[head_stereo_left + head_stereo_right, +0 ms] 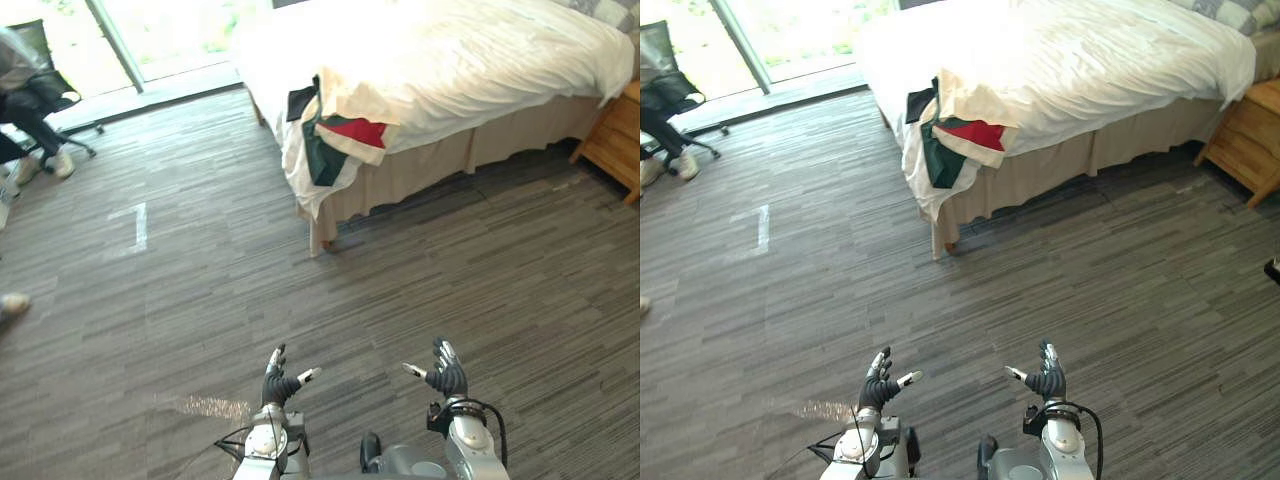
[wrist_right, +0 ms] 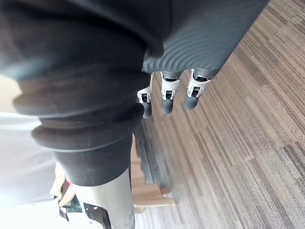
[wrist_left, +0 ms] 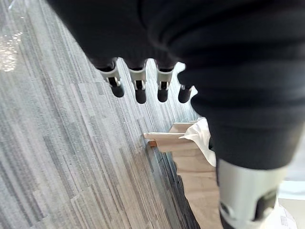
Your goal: Tidy the bed and pick cloth on bed and put in laundry
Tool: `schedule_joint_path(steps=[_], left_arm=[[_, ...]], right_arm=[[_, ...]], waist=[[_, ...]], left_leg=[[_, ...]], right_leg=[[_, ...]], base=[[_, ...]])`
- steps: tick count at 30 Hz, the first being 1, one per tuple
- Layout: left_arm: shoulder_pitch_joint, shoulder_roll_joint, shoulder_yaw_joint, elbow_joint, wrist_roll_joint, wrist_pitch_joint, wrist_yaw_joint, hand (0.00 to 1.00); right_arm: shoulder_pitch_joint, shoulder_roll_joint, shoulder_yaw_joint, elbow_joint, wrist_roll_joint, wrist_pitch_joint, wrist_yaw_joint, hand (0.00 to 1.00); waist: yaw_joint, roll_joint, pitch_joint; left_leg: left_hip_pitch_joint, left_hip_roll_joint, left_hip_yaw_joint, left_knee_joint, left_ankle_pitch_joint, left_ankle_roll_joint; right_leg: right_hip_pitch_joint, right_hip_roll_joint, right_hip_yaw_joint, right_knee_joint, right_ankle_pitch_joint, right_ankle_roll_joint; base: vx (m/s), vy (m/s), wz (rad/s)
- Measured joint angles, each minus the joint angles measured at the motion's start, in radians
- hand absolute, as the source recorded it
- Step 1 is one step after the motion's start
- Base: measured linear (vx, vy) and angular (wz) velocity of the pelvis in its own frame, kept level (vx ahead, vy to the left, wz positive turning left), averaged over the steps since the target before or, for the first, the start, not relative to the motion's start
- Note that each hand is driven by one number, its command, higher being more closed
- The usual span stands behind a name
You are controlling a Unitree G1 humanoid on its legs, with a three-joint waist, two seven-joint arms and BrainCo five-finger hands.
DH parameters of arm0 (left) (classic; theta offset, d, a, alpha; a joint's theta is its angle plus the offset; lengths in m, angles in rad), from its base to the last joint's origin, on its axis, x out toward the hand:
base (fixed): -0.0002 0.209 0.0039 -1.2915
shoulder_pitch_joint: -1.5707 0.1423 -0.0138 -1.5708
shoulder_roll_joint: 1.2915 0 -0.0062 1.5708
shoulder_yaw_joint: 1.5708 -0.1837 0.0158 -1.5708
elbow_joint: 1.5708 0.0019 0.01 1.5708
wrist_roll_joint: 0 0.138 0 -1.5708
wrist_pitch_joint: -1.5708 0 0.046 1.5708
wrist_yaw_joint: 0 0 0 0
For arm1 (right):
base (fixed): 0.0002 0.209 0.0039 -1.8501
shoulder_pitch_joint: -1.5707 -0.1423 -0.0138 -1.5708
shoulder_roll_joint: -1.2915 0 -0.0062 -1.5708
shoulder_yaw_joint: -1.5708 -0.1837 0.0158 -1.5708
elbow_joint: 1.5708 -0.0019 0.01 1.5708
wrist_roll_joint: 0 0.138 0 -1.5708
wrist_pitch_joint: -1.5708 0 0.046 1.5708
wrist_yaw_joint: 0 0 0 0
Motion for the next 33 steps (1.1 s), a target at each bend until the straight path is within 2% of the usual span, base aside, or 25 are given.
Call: schedule_joint_path(steps=[2, 4, 5, 6, 7, 8, 9, 10, 11, 12, 14, 15, 17, 18, 19, 20, 21, 22, 24, 25, 27, 29, 30, 32, 33], left_arm=[[-0.001, -0.005, -0.001, -0.019, 0.001, -0.001, 0.0, 0.0], [0.002, -0.008, -0.005, -0.019, 0.002, 0.0, -0.002, 0.0], [0.007, -0.007, -0.016, -0.018, 0.002, 0.001, -0.003, 0.0], [0.016, 0.007, -0.011, -0.017, 0.002, 0.002, -0.004, 0.0], [0.016, 0.013, -0.004, -0.017, 0.002, 0.003, -0.006, 0.0], [0.013, 0.021, -0.001, -0.018, 0.003, 0.004, -0.009, 0.0], [0.004, 0.028, -0.004, -0.018, 0.002, 0.008, -0.012, 0.0], [-0.001, 0.029, -0.014, -0.018, 0.002, 0.008, -0.013, 0.0], [-0.007, 0.035, -0.017, -0.018, 0.002, 0.008, -0.013, 0.0], [-0.011, 0.043, -0.017, -0.018, 0.002, 0.007, -0.013, 0.0], [-0.011, 0.054, -0.017, -0.018, 0.002, 0.007, -0.012, 0.0], [-0.012, 0.063, -0.018, -0.018, 0.002, 0.006, -0.012, 0.0], [-0.024, 0.069, -0.021, -0.017, 0.003, 0.004, -0.012, 0.0], [-0.04, 0.072, -0.02, -0.005, 0.003, 0.005, -0.012, 0.0], [-0.045, 0.071, -0.02, 0.001, 0.003, 0.005, -0.012, 0.0], [-0.046, 0.073, -0.018, 0.002, 0.003, 0.004, -0.008, 0.0], [-0.031, 0.099, -0.016, 0.002, 0.005, 0.002, -0.003, 0.0], [-0.03, 0.086, -0.008, 0.026, 0.009, 0.009, 0.0, 0.0], [-0.011, 0.059, 0.001, 0.022, 0.018, 0.006, 0.002, 0.0], [-0.017, 0.048, -0.001, 0.022, 0.019, 0.005, 0.0, 0.0], [-0.037, 0.023, -0.001, 0.022, 0.019, 0.005, -0.001, 0.0], [-0.057, 0.019, -0.005, 0.021, 0.019, -0.002, -0.002, 0.0], [-0.063, 0.018, -0.006, 0.021, 0.019, -0.005, -0.003, 0.0], [-0.067, 0.023, -0.006, 0.021, 0.019, -0.004, -0.015, 0.0], [-0.064, 0.028, -0.007, 0.022, 0.019, -0.005, -0.022, 0.0]], right_arm=[[-0.015, -0.005, 0.001, 0.0, -0.002, 0.0, 0.0, 0.0], [-0.006, -0.003, -0.002, 0.0, -0.008, 0.0, 0.001, 0.0], [0.002, -0.002, -0.002, 0.006, -0.012, 0.001, 0.001, 0.0], [0.01, 0.018, 0.003, 0.01, -0.019, 0.002, 0.003, 0.0], [0.012, 0.029, 0.003, 0.008, -0.028, 0.001, 0.003, 0.0], [0.026, 0.043, 0.002, 0.009, -0.044, 0.001, 0.002, 0.0], [0.033, 0.054, 0.002, 0.012, -0.05, 0.001, 0.002, 0.0], [0.032, 0.053, 0.002, 0.013, -0.052, 0.003, 0.002, 0.0], [0.032, 0.051, 0.007, 0.013, -0.061, 0.003, 0.003, 0.0], [0.032, 0.052, 0.016, 0.013, -0.071, 0.003, 0.003, 0.0], [0.03, 0.052, 0.027, 0.013, -0.08, 0.002, 0.003, 0.0], [0.021, 0.052, 0.027, 0.01, -0.08, 0.001, 0.003, 0.0], [0.022, 0.051, 0.02, 0.006, -0.079, 0.0, 0.002, 0.0], [0.021, 0.051, -0.004, 0.009, -0.079, 0.0, 0.002, 0.0], [0.025, 0.052, -0.021, 0.009, -0.078, 0.001, 0.001, 0.0], [0.035, 0.053, -0.042, 0.009, -0.077, 0.002, -0.003, 0.0], [0.054, 0.06, -0.055, 0.005, -0.078, 0.003, -0.016, 0.0], [0.048, 0.042, -0.065, 0.006, -0.078, 0.008, -0.023, 0.0], [0.039, 0.021, -0.109, -0.08, -0.089, 0.008, -0.046, 0.0], [0.042, 0.019, -0.135, -0.146, -0.11, 0.007, -0.065, 0.0], [0.033, 0.0, -0.187, -0.269, -0.178, 0.006, -0.103, 0.0], [0.02, -0.025, -0.206, -0.352, -0.236, 0.003, -0.126, 0.0], [-0.004, -0.046, -0.205, -0.401, -0.275, 0.0, -0.134, 0.0], [-0.055, -0.073, -0.199, -0.436, -0.325, 0.0, -0.135, 0.0], [-0.071, -0.08, -0.191, -0.451, -0.345, 0.0, -0.134, 0.0]], waist=[[0.007, 0.002, -0.002], [0.006, 0.004, -0.01], [0.011, -0.017, -0.031], [0.012, -0.068, -0.05], [0.007, -0.084, -0.055], [0.004, -0.128, -0.057], [-0.005, -0.146, -0.057], [-0.012, -0.141, -0.054], [-0.025, -0.119, -0.05], [-0.031, -0.105, -0.047], [-0.039, -0.09, -0.043], [-0.05, -0.081, -0.046], [-0.049, -0.074, -0.052], [-0.05, -0.084, -0.059], [-0.05, -0.087, -0.063], [-0.048, -0.092, -0.066], [-0.052, -0.128, -0.084], [-0.048, -0.084, -0.087], [-0.049, -0.038, -0.103], [-0.053, -0.019, -0.101], [-0.055, -0.019, -0.098], [-0.055, -0.03, -0.092], [-0.057, -0.024, -0.093], [-0.056, -0.024, -0.094], [-0.053, -0.018, -0.098]], left_leg=[[-0.043, -0.014, 0.012, -0.12, 0.038, -0.008], [-0.045, -0.011, 0.036, -0.142, 0.053, 0.02], [-0.031, -0.027, 0.042, -0.122, 0.137, 0.107], [0.001, -0.064, 0.059, -0.12, 0.179, 0.154], [0.021, -0.078, 0.065, -0.118, 0.187, 0.166], [0.076, -0.123, 0.07, -0.113, 0.153, 0.197], [0.135, -0.157, 0.051, -0.109, 0.108, 0.215], [0.162, -0.162, 0.04, -0.1, 0.086, 0.216], [0.228, -0.165, 0.004, -0.097, 0.054, 0.219], [0.297, -0.167, -0.044, -0.106, 0.046, 0.212], [0.364, -0.167, -0.099, -0.118, 0.046, 0.212], [0.402, -0.164, -0.159, -0.122, 0.034, 0.189], [0.42, -0.161, -0.21, -0.121, 0.002, 0.137], [0.436, -0.158, -0.259, -0.118, -0.025, 0.094], [0.443, -0.156, -0.274, -0.116, -0.036, 0.076], [0.455, -0.154, -0.287, -0.108, -0.059, 0.044], [0.458, -0.167, -0.3, -0.056, -0.118, 0.008], [0.455, -0.138, -0.299, -0.02, -0.149, 0.014], [0.415, -0.078, -0.287, 0.025, -0.148, 0.004], [0.417, -0.058, -0.266, 0.024, -0.134, -0.019], [0.416, -0.025, -0.169, 0.022, -0.102, -0.042], [0.44, 0.018, -0.029, -0.027, -0.115, -0.017], [0.44, 0.039, 0.016, -0.076, -0.051, 0.008], [0.434, 0.04, 0.031, -0.109, -0.056, 0.005], [0.431, 0.04, 0.033, -0.135, -0.069, 0.018]], right_leg=[[0.042, 0.005, 0.022, -0.015, -0.037, 0.024], [0.094, 0.004, 0.041, -0.001, -0.089, 0.062], [0.095, -0.02, 0.062, 0.078, -0.158, 0.075], [0.043, -0.071, 0.061, 0.26, -0.216, 0.119], [0.0, -0.098, 0.056, 0.383, -0.22, 0.132], [-0.085, -0.15, 0.052, 0.644, -0.166, 0.193], [-0.166, -0.196, 0.054, 0.872, -0.108, 0.247], [-0.202, -0.211, 0.039, 0.962, -0.108, 0.236], [-0.25, -0.242, -0.016, 1.067, -0.115, 0.207], [-0.288, -0.273, -0.069, 1.093, -0.131, 0.17], [-0.332, -0.289, -0.116, 1.024, -0.159, 0.15], [-0.376, -0.293, -0.123, 0.851, -0.181, 0.155], [-0.416, -0.27, -0.071, 0.617, -0.173, 0.165], [-0.429, -0.235, 0.061, 0.379, -0.102, 0.169], [-0.428, -0.227, 0.111, 0.302, -0.051, 0.174], [-0.425, -0.227, 0.16, 0.215, 0.04, 0.185], [-0.443, -0.243, 0.191, 0.222, 0.213, 0.205], [-0.45, -0.225, 0.16, 0.294, 0.157, 0.187], [-0.431, -0.207, 0.104, 0.279, 0.125, 0.162], [-0.419, -0.202, 0.08, 0.271, 0.119, 0.153], [-0.362, -0.213, 0.028, 0.231, 0.115, 0.141], [-0.302, -0.218, -0.012, 0.191, 0.117, 0.137], [-0.293, -0.209, -0.031, 0.179, 0.117, 0.138], [-0.291, -0.206, -0.038, 0.151, 0.129, 0.15], [-0.284, -0.199, -0.045, 0.11, 0.155, 0.157]], base=[[0.64, 0.174, -0.29], [0.67, 0.233, -0.48], [0.7, 0.251, -0.58], [0.69, 0.25, -0.53], [0.68, 0.258, -0.28], [0.66, 0.252, 0.01], [0.65, 0.243, 0.15], [0.66, 0.217, 0.51], [0.74, 0.217, 0.73], [0.61, 0.176, 0.8], [0.51, 0.07, 0.93], [0.65, 0.002, 1.14], [0.58, -0.095, 1.3], [0.52, -0.17, 1.44], [0.52, -0.202, 1.53], [0.5, -0.314, 1.48], [0.58, -0.396, 1.29], [0.47, -0.345, 0.97], [0.32, -0.245, 0.59], [0.36, -0.296, 0.72], [0.2, -0.193, 0.73], [0.06, -0.116, 0.61], [-0.03, -0.058, 0.37], [-0.08, 0.024, 0.2], [-0.08, 0.055, 0.12]])
